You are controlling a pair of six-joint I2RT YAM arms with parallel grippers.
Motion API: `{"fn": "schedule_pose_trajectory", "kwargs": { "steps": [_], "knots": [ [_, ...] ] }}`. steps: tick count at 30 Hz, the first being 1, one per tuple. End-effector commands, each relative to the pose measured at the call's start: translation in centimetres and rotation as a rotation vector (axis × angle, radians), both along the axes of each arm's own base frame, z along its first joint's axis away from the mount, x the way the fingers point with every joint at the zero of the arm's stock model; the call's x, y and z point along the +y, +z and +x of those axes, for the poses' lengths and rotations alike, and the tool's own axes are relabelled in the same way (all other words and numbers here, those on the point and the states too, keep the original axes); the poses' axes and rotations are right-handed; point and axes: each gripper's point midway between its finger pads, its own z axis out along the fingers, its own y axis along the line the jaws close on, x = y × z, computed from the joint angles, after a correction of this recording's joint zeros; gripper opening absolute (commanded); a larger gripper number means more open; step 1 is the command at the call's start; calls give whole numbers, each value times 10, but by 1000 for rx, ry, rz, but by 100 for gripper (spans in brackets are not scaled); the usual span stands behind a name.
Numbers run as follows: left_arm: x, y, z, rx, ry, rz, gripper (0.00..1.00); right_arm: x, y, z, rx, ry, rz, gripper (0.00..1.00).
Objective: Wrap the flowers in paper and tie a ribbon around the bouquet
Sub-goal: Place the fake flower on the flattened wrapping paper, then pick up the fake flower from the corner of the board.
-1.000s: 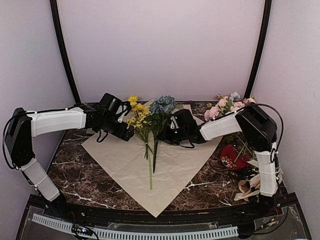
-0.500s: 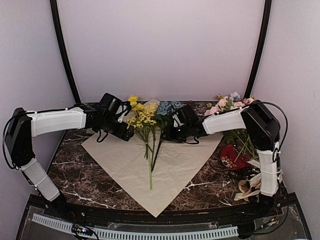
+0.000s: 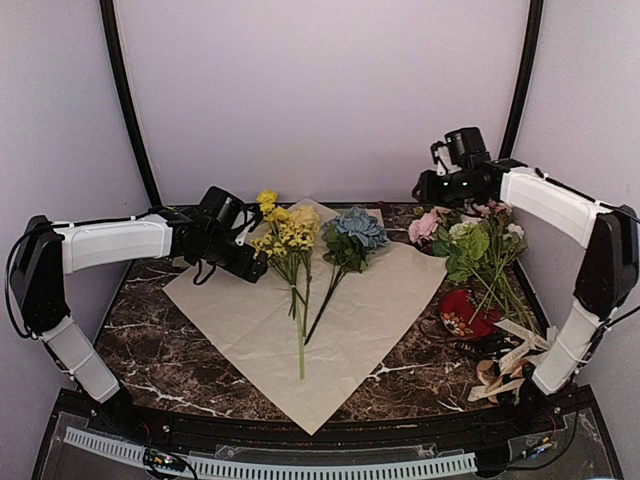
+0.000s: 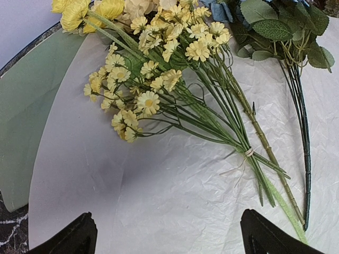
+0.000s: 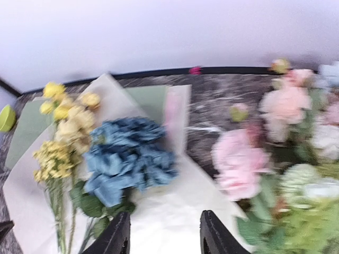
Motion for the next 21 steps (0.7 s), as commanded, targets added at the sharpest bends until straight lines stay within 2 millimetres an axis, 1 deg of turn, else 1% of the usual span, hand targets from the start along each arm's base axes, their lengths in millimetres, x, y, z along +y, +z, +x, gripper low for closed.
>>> {"fn": "schedule_pose_trajectory", "kwargs": {
  "steps": [1, 2, 4, 5, 7, 9, 15, 16, 21],
  "knots": [
    [-2, 12, 3, -16, -8, -12, 98, -127, -28, -9, 141, -255, -211, 41],
    [-3, 13, 2, -14, -11, -18, 98, -152, -34, -8, 159, -313, -221, 38],
    [-2, 13, 2, -15, -11, -18, 98, -196, -47, -5, 193, -415, -214, 33],
    [-2, 13, 3, -17, -9, -14, 98, -214, -53, -4, 210, -457, -214, 32],
    [-2, 13, 3, -16, -9, -13, 97, -239, -66, -2, 240, -507, -220, 30],
    [-1, 14, 2, -19, -9, -15, 98, -253, -80, 2, 272, -522, -216, 30],
    [-1, 10, 3, -14, -7, -3, 98, -275, -115, 10, 355, -530, -268, 27],
    [-1, 11, 3, -14, -7, -4, 98, -275, -122, 11, 372, -529, -276, 26],
    [0, 6, 4, -8, -6, 8, 98, -271, -144, 16, 408, -498, -260, 23]
  ]
}}
